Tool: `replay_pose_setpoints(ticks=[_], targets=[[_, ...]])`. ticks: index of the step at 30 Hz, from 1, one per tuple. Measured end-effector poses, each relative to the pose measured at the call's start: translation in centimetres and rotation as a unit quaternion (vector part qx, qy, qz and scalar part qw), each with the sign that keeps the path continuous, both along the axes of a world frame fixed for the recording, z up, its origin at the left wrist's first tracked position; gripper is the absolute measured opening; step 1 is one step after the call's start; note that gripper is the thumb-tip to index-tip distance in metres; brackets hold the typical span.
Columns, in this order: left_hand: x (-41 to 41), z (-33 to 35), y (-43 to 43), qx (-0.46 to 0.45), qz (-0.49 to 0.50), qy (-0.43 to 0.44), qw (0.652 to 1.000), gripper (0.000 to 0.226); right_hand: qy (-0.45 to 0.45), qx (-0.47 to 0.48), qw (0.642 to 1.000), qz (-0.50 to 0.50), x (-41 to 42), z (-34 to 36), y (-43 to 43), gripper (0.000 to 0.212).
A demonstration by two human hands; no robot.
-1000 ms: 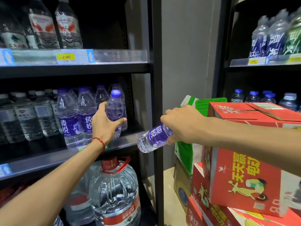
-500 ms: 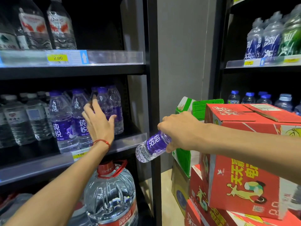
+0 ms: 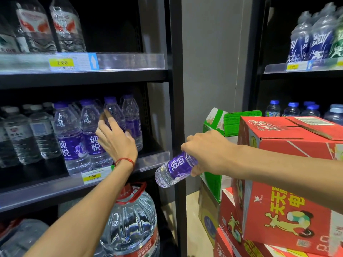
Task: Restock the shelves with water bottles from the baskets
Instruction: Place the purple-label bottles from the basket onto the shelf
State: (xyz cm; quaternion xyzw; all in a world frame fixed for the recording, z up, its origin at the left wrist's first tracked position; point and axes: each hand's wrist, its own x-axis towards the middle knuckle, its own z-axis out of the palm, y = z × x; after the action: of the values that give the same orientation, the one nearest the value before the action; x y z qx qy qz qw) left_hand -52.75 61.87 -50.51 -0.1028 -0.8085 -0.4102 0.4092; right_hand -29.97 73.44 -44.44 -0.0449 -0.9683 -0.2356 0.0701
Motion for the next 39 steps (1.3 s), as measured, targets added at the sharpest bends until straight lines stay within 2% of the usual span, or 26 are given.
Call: replay_pose_setpoints(ticks=[5,7,9,11,12,13,14,15,16,17,19,22,26,28,30,31,33,35,36,38,39], targets=[[0.5,-0.4,-0.6,-0.014,-0.027,0.006,1.0,0.079,0.006,0.01,1.0,0.014,-0.2,-0.1,-0.4,0.061],[1.2,-0.4,-1.1,0.022,-0.057,0.016,0.998,0.077,0.012,0.027,0.999,0.028,0.0,0.0,-0.8,0.06],[2.5,-0.3,-2.0,0.073,-0.131,0.049,0.987,0.075,0.015,0.064,0.996,0.054,0.0,0.2,-1.2,0.061],[4.0,0.0,-3.5,0.072,-0.262,0.046,0.961,0.072,0.011,0.105,0.99,0.094,-0.1,0.4,-1.6,0.062],[4.9,0.3,-4.6,0.051,-0.351,0.008,0.935,0.071,0.012,0.118,0.987,0.112,-0.2,0.5,-1.7,0.061],[5.8,0.8,-5.8,0.017,-0.446,-0.065,0.892,0.073,0.014,0.128,0.984,0.125,-0.2,0.6,-1.9,0.059],[6.6,1.1,-6.8,-0.029,-0.527,-0.158,0.834,0.077,0.017,0.136,0.981,0.139,-0.2,0.8,-2.1,0.058],[7.2,1.3,-7.8,-0.086,-0.579,-0.242,0.774,0.081,0.02,0.143,0.977,0.155,-0.3,1.0,-2.2,0.058],[7.9,1.4,-8.6,-0.15,-0.599,-0.288,0.732,0.085,0.023,0.152,0.973,0.173,-0.4,1.3,-2.4,0.059],[8.3,1.1,-9.1,-0.213,-0.592,-0.289,0.722,0.087,0.026,0.159,0.969,0.19,-0.5,1.5,-2.6,0.062],[8.9,0.2,-9.4,-0.267,-0.557,-0.235,0.75,0.081,0.037,0.166,0.961,0.216,-0.7,2.0,-3.0,0.066],[9.2,0.3,-9.7,-0.242,-0.496,-0.176,0.815,0.063,0.051,0.162,0.957,0.234,-0.8,2.1,-3.5,0.067],[9.2,-0.2,-10.5,-0.259,-0.444,-0.13,0.848,0.054,0.104,0.164,0.947,0.257,-1.3,0.9,-3.2,0.067],[9.1,-0.9,-10.9,-0.224,-0.446,-0.148,0.854,0.053,0.177,0.115,0.933,0.291,-1.2,-0.3,-2.8,0.057],[9.0,-1.6,-11.0,-0.164,-0.454,-0.168,0.86,0.046,0.288,0.006,0.894,0.344,-0.8,-1.8,-3.2,0.034],[9.1,-1.9,-11.0,-0.132,-0.456,-0.176,0.863,0.042,0.348,-0.085,0.868,0.344,-0.6,-2.9,-3.8,0.026],[9.5,-2.3,-11.1,-0.072,-0.449,-0.179,0.873,0.034,0.421,-0.32,0.809,0.255,-0.4,-5.2,-5.6,0.028],[9.9,-2.4,-11.0,-0.04,-0.442,-0.18,0.878,0.032,0.381,-0.551,0.731,0.134,-1.3,-6.4,-7.3,0.043],[10.1,-2.3,-11.1,-0.036,-0.437,-0.175,0.882,0.034,0.338,-0.632,0.69,0.103,-1.9,-6.6,-7.8,0.05],[10.4,-2.2,-11.1,-0.033,-0.428,-0.166,0.888,0.034,0.284,-0.713,0.634,0.094,-3.3,-6.5,-8.2,0.056],[10.6,-2.1,-11.2,-0.03,-0.425,-0.165,0.89,0.032,0.277,-0.727,0.62,0.098,-3.9,-6.3,-8.2,0.057]])
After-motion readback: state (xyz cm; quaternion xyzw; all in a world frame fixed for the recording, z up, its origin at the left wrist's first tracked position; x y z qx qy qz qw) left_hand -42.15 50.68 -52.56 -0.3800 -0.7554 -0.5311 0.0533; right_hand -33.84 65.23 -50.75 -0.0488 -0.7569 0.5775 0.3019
